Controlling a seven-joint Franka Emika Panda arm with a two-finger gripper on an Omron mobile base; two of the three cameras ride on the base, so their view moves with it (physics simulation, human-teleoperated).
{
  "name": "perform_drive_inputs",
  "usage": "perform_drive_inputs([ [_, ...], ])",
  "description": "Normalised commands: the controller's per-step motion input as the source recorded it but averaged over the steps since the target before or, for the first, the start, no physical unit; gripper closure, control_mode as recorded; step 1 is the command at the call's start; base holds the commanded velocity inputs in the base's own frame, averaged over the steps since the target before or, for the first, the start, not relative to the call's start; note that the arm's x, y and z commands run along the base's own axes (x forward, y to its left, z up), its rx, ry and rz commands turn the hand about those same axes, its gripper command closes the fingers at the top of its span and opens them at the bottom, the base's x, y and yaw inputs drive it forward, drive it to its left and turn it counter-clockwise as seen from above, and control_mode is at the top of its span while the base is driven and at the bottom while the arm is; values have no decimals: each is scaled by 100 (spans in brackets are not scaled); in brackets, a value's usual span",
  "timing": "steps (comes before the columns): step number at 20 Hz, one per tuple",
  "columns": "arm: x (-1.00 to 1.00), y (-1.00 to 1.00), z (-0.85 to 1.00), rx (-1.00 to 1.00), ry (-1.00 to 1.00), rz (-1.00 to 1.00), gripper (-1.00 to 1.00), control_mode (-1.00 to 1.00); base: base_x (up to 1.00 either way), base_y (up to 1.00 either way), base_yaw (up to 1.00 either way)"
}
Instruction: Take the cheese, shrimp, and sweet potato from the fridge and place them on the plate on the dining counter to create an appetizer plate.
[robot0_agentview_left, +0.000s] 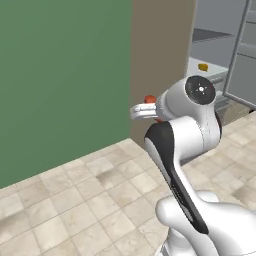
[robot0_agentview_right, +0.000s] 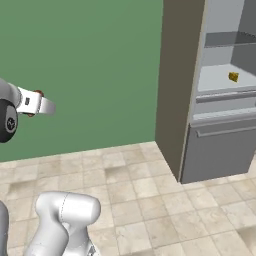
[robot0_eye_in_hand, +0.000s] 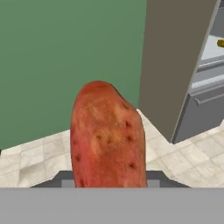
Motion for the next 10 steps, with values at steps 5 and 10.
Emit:
perform_drive_inputs([
  [5,0,0,0,0,0,0,100,100,-100,54,0],
  [10,0,0,0,0,0,0,100,100,-100,-40,0],
])
